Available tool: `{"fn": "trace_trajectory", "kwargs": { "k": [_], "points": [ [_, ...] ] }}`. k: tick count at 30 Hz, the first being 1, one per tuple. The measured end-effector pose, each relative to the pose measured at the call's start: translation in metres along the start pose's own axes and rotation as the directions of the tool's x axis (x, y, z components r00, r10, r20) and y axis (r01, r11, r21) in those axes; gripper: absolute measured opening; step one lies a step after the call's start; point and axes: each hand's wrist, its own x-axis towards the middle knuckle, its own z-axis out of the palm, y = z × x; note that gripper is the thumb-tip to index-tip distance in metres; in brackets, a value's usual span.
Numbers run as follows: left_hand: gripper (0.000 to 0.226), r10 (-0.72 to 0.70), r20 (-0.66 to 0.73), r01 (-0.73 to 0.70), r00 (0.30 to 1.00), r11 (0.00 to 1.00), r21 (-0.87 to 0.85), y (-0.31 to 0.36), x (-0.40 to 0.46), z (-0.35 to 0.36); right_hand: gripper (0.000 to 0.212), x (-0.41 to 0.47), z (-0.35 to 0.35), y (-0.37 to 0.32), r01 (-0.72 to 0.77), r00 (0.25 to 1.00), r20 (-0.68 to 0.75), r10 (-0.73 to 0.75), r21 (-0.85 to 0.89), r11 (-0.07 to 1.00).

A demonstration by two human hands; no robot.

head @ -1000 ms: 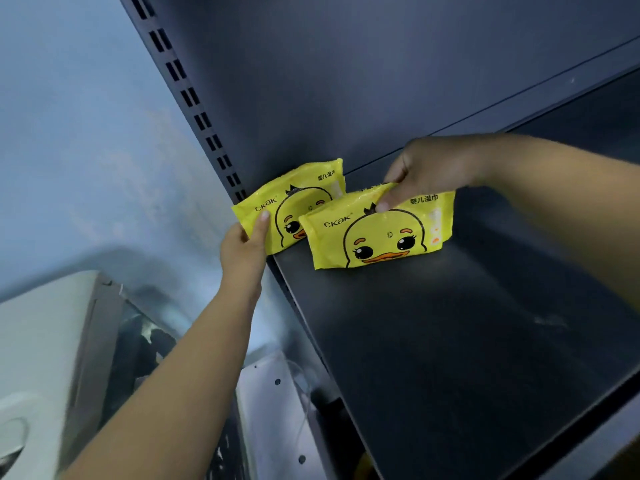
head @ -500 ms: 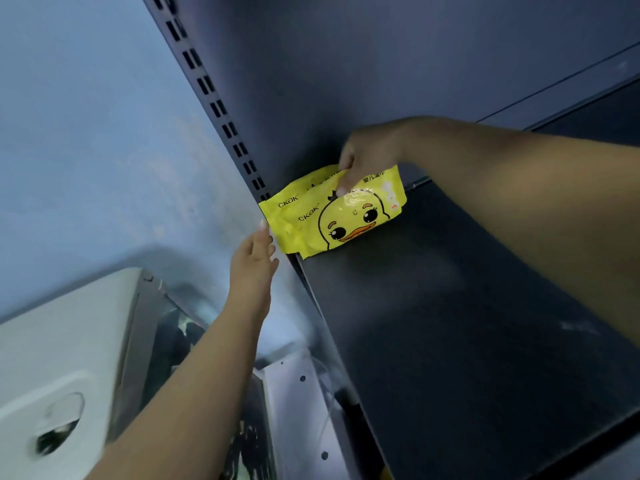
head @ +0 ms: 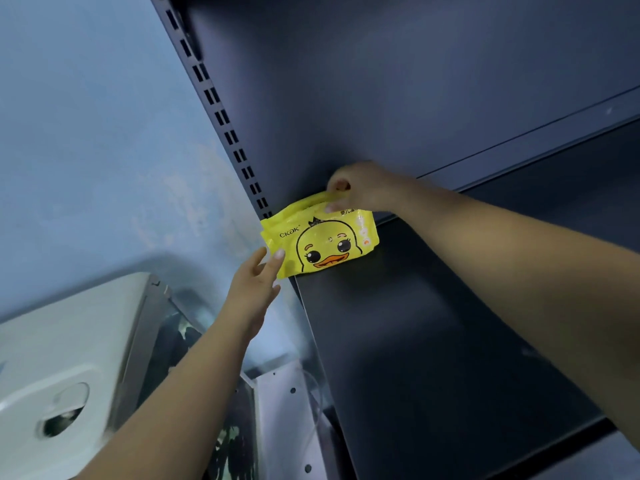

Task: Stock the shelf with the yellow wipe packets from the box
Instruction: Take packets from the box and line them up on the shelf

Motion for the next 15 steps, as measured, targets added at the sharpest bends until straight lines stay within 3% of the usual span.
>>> {"fn": "trace_trajectory", "kwargs": {
  "k": [3,5,8,12,15],
  "points": [
    [0.049,-0.038,-0.037,0.037,0.999,0.999,-0.025,-0.006,-0.003,-0.006,0.054,-0.017,-0.001,0.013,-0.182,0.982,-0.036,0.183,0.018,0.983],
    [0.023,-0.042,0.0,0.042,0.999,0.998,-0.049,-0.006,-0.006,-0.005,0.05,-0.026,0.005,0.022,-0.309,0.943,0.143,0.299,0.057,0.949],
    [0.027,-0.024,0.023,0.026,0.999,0.995,-0.095,-0.002,-0.011,0.005,0.037,-0.033,0.022,0.027,-0.445,0.865,0.349,0.36,0.203,0.872],
    [0.011,-0.023,0.001,0.023,1.0,0.987,-0.156,0.006,-0.016,0.02,0.021,-0.029,0.041,0.029,-0.443,0.896,0.213,0.39,0.351,0.825],
    [0.028,-0.051,0.011,0.052,0.999,0.986,-0.161,0.01,-0.016,0.023,0.027,-0.027,0.045,0.033,-0.422,0.905,0.133,0.404,0.389,0.818]
  ]
}}
